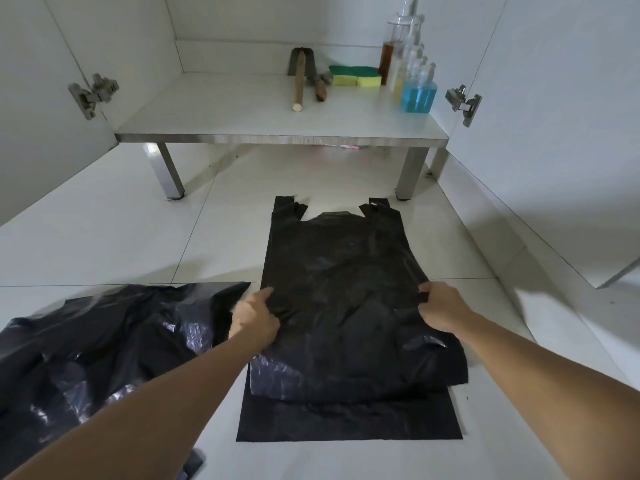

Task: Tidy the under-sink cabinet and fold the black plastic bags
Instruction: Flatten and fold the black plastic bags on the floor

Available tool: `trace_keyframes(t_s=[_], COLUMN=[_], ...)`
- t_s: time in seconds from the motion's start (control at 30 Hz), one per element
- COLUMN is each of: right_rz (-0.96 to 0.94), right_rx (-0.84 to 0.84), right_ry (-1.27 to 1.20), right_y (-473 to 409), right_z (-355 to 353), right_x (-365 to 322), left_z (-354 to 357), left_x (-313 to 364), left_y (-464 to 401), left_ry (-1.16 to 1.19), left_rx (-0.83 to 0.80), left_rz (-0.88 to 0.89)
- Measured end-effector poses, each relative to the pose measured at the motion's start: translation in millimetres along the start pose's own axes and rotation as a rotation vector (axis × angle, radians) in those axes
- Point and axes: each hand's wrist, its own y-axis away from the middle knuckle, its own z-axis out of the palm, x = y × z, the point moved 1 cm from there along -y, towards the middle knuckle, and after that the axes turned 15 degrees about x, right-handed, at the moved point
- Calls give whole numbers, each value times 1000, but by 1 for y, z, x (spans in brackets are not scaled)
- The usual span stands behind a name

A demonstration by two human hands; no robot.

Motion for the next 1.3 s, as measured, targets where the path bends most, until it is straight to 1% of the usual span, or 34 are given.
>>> trace_keyframes(t_s=[0.03, 0.07, 0.17, 0.2, 0.23, 0.27, 0.3, 0.37, 0.4, 0.43, 0.47, 0.53, 0.6, 0.7, 0.77, 0.83, 0.9, 1.0, 1.17, 1.23, 1.3], right_rz=[-26, -54, -174, -241, -300, -326, -313, -197, -122, -41, 27, 84, 91, 138, 122, 105, 101, 80, 202, 215, 245], right_rx=[90, 204, 552, 666, 738, 728, 613, 222, 91, 34, 15, 22, 9, -25, -25, 34, 81, 108, 114, 125, 130], right_ry=[-30, -68, -219, -244, -248, -231, -188, 40, 100, 88, 38, -37, -86, -189, -171, -131, -145, -174, -169, -162, -180], right_y=[-3, -7, -13, -12, -10, -7, -6, 3, 8, 13, 17, 20, 21, 23, 22, 21, 25, 37, 45, 43, 39], right_z=[-3, -5, -18, -21, -22, -19, -13, 3, 9, 12, 14, 16, 16, 8, 2, 0, 2, 11, 30, 34, 35], right_x=[-3, -8, -30, -36, -40, -40, -36, -23, -16, -10, -5, 1, 4, 8, 11, 14, 13, 13, 28, 34, 38], left_z=[-5, -13, -42, -46, -49, -47, -41, -25, -20, -16, -15, -15, -14, -13, -13, -15, -17, -18, -16, -14, -17], left_x=[7, 19, 57, 63, 66, 63, 57, 34, 23, 13, 7, -1, -4, -8, -11, -12, -13, -14, -16, -17, -9], left_y=[-3, -6, -10, -9, -5, -1, 4, 11, 14, 15, 14, 12, 13, 23, 29, 33, 36, 41, 41, 41, 39], left_ry=[71, 145, 336, 357, 349, 309, 230, 13, -65, -112, -131, -115, -45, 80, 84, 72, 73, 65, 76, 116, 197], left_rx=[80, 175, 514, 594, 616, 563, 444, 124, 12, -50, -76, -79, -74, -93, -86, 3, 71, 68, 53, 71, 131], left_rz=[-8, 21, 263, 339, 391, 407, 366, 168, 73, 12, -20, -57, -90, -203, -188, -145, -135, -156, -160, -211, -267])
